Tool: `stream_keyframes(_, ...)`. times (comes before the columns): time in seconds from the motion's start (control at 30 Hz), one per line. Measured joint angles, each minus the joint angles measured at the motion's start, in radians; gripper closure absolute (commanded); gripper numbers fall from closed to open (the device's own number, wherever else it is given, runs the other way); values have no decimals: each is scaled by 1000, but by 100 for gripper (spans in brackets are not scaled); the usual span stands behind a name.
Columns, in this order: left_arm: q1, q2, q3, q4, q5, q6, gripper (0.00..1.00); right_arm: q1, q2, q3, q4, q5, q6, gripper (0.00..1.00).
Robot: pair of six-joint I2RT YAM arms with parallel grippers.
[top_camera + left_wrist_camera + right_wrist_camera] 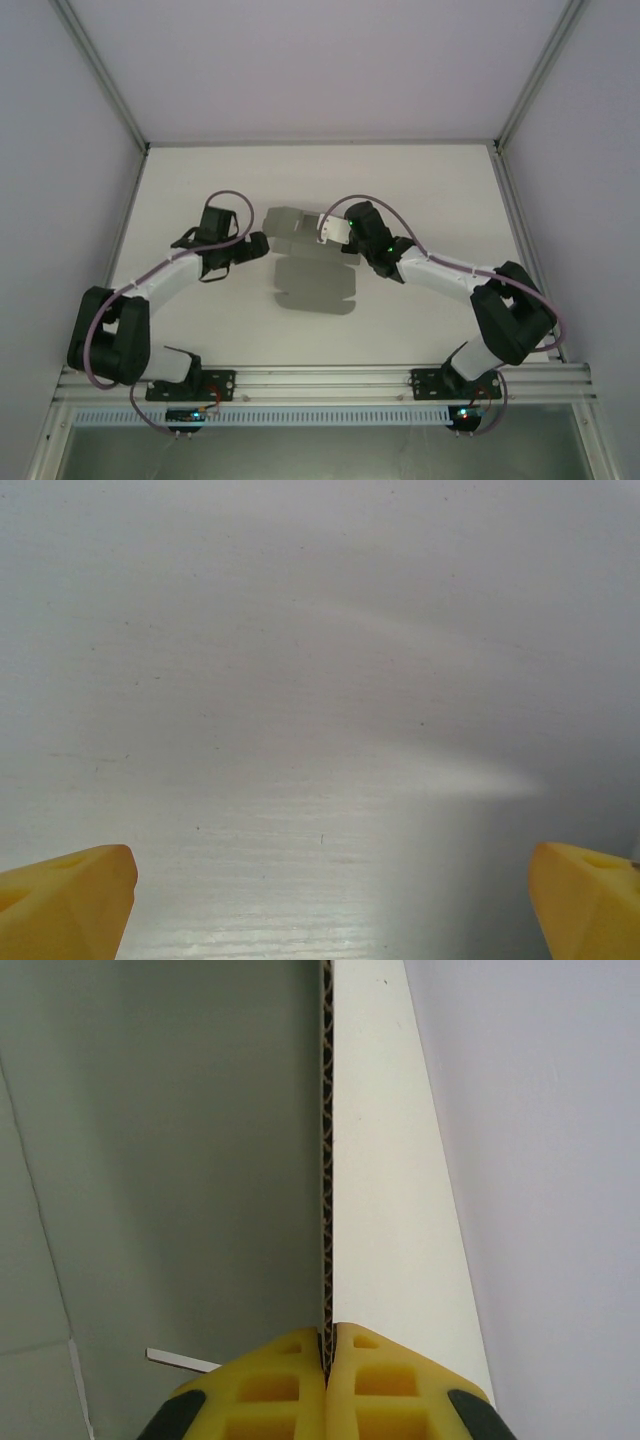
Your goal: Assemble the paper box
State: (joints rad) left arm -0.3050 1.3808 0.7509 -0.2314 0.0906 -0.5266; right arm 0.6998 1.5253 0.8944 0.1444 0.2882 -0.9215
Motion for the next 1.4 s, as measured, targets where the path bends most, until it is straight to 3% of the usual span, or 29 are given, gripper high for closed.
stream_keyframes(0.57, -23, 43, 5, 140, 226, 59, 2, -4, -13, 0, -19, -29, 47, 100)
stream_keyframes(1.1, -45, 65, -15, 340, 426, 5, 28, -32, -106, 0, -33, -131, 151, 100)
stream_keyframes(1.4, -45, 81, -25, 423, 477, -30, 53, -46, -129, -6, -47, -190, 190, 100)
